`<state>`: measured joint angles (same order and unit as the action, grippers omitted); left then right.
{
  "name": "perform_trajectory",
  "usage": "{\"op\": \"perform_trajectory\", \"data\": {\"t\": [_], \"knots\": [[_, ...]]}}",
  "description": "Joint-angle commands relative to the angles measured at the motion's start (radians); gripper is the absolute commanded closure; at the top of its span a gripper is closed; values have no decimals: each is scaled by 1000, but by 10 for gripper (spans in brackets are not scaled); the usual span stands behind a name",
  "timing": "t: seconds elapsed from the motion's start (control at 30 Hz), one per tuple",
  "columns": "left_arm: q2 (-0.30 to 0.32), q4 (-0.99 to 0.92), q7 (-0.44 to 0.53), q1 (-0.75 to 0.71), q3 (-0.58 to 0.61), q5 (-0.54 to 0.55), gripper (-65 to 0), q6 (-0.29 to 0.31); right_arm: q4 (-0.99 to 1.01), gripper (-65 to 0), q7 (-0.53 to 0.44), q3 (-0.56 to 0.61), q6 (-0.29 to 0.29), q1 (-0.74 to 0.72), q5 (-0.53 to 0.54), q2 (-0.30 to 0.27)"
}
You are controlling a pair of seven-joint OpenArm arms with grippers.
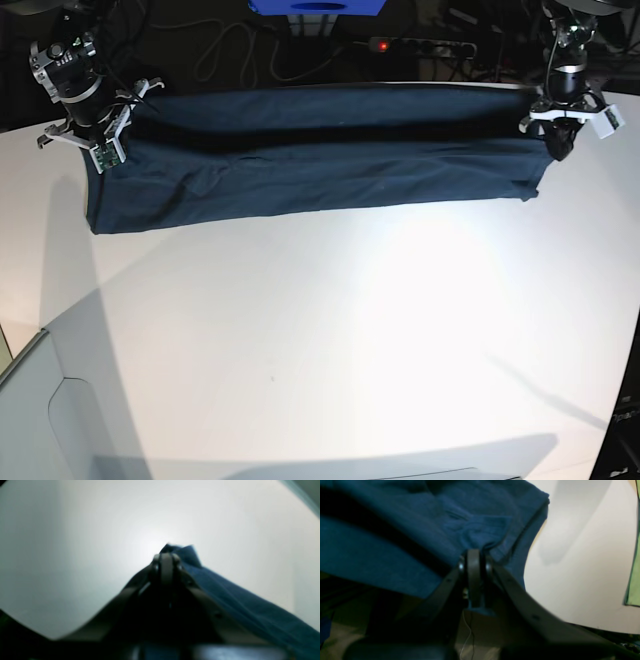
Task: Fold the T-shirt properly
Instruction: 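Release and reposition both grippers at the folded strip's ends, then grasp both ends of the navy strip and tighten it between grippers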
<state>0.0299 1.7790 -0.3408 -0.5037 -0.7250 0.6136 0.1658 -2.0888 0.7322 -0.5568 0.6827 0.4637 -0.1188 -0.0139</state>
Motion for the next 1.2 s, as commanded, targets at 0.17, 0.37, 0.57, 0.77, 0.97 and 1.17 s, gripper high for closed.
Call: {"op": "perform_trajectory", "data": {"t": [0.17, 0.37, 0.57, 0.77, 0.97, 1.17], "knots": [[6, -54, 26, 9, -3, 10, 0, 5, -14, -2, -18, -3, 15, 2, 5, -25], [8, -98, 26, 26, -3, 10, 0, 7, -16, -2, -18, -3, 15, 23, 5, -36], [12, -98, 26, 53, -3, 6, 0, 7, -17, -2, -20, 8, 15, 73, 9, -36], [15, -94, 26, 66, -3, 9, 0, 7, -14, -2, -20, 71, 15, 111, 5, -34], [15, -101, 21, 67, -3, 9, 0, 7, 21, -3, -20, 70, 15, 100, 5, -37], [12, -103, 19, 66, -8, 6, 0, 7, 55, -4, -20, 65, 15, 68, 3, -64]]}}
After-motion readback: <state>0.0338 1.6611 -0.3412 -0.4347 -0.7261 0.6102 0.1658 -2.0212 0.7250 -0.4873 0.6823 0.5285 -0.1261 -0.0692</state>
